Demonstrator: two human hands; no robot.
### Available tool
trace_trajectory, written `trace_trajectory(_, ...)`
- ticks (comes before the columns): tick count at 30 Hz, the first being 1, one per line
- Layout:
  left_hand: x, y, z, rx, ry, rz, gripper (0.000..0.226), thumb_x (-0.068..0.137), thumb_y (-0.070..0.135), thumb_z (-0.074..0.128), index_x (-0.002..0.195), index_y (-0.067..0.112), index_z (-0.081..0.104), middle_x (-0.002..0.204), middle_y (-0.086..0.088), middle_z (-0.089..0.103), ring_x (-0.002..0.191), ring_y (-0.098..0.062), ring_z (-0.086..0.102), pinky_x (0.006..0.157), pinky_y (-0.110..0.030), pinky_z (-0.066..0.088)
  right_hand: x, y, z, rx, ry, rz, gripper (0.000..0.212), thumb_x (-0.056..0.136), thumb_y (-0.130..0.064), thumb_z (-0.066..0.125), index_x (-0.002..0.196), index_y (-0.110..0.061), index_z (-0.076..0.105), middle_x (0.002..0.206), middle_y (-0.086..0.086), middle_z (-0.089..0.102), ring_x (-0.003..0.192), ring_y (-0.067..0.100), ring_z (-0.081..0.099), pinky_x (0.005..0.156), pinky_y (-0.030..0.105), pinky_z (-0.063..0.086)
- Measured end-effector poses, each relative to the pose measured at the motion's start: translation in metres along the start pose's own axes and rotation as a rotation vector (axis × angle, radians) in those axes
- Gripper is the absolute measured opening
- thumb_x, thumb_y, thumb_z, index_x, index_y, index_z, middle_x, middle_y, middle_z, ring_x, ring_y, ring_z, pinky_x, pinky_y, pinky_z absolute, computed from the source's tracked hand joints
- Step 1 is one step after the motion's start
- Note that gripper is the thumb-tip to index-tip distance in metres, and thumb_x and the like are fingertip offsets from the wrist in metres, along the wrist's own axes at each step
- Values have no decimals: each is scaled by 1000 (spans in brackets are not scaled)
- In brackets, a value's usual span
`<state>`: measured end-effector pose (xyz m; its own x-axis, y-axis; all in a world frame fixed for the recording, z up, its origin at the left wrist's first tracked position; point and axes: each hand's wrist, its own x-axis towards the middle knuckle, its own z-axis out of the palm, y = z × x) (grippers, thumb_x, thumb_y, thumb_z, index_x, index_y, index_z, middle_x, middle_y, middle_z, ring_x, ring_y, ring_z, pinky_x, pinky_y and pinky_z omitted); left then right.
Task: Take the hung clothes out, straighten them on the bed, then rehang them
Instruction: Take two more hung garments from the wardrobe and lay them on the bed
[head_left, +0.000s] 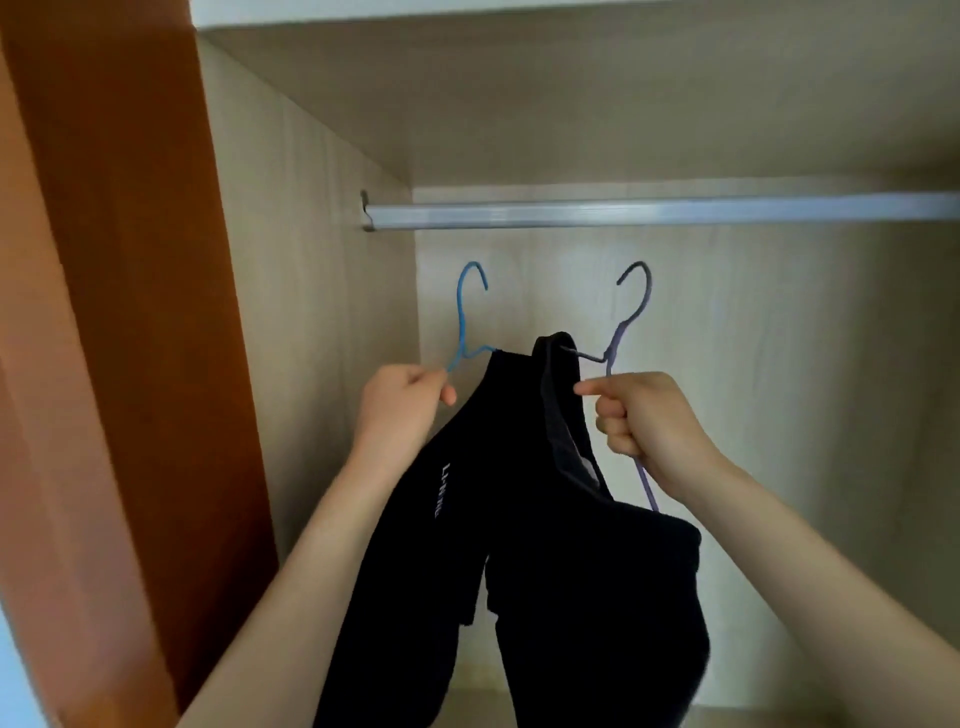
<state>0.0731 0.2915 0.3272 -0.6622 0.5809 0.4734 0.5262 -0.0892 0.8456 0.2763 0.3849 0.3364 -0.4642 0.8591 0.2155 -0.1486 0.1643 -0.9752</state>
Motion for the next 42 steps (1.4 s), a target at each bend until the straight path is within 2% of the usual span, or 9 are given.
trace_trajectory(7, -126, -81, 29, 101, -238, 37, 34, 87, 27, 49, 58, 11, 58, 39, 5, 32, 40, -8, 29, 52, -33, 22, -128, 120, -58, -120, 253, 184, 30, 96, -2, 39, 87, -3, 68, 49, -5, 28, 37, 6, 21, 35, 16, 19)
trace_trajectory(15, -214, -130, 42, 33, -804, 204, 35, 81, 42, 45, 63, 13, 53, 58, -15, 47, 53, -12, 41, 61, -37, 36, -311, 199, -69, -307, 575, 298, 32, 98, -10, 43, 81, -16, 70, 51, 3, 32, 46, 12, 28, 46, 18, 25)
trace_trajectory(20, -244, -126, 47, -108, -1111, 302, 39, 81, 45, 44, 62, 13, 54, 48, 0, 35, 47, -4, 33, 53, -31, 29, -411, 197, -39, -253, 941, 354, 34, 100, -7, 42, 78, -12, 68, 47, -4, 35, 42, 9, 29, 41, 17, 25)
trace_trajectory(24, -272, -109, 70, -212, -1318, 375, 38, 83, 42, 47, 65, 10, 58, 48, 5, 34, 47, -5, 33, 51, -32, 30, -475, 188, -3, -234, 1326, 339, 32, 99, -4, 42, 81, -10, 68, 51, -1, 29, 43, 10, 25, 40, 17, 21)
trace_trajectory(27, -302, -78, 84, -318, -1432, 457, 34, 84, 30, 48, 61, 9, 59, 45, 7, 37, 44, -4, 35, 46, -18, 27, -518, 175, 29, -211, 1588, 331, 27, 98, -4, 42, 85, -2, 66, 53, 0, 28, 44, 10, 23, 41, 18, 18)
trace_trajectory(30, -339, -48, 103, -424, -1556, 526, 33, 86, 24, 50, 59, 9, 58, 43, 6, 37, 44, -6, 35, 45, -16, 24, -555, 167, 56, -183, 1805, 319, 26, 97, -3, 42, 86, 1, 66, 52, -1, 29, 43, 9, 23, 40, 17, 18)
trace_trajectory(34, -399, -8, 132, -535, -1723, 610, 34, 87, 25, 49, 59, 9, 59, 45, -6, 44, 46, -8, 39, 47, -16, 28, -596, 164, 78, -140, 2066, 291, 26, 98, -2, 42, 86, 1, 65, 56, 3, 28, 42, 7, 24, 37, 16, 19)
trace_trajectory(38, -471, 35, 153, -654, -1861, 711, 37, 94, 14, 52, 58, 8, 59, 47, -3, 50, 49, -15, 46, 50, -15, 31, -637, 167, 84, -103, 2301, 211, 26, 98, -2, 42, 86, 3, 64, 63, 10, 24, 42, 8, 22, 38, 14, 16)
trace_trajectory(42, -543, 76, 166, -748, -1996, 795, 39, 96, 12, 50, 58, 12, 58, 44, 3, 48, 44, -7, 43, 48, -20, 33, -675, 173, 74, -75, 2500, 156, 25, 98, -2, 43, 86, 2, 65, 56, 2, 27, 41, 7, 22, 38, 13, 16)
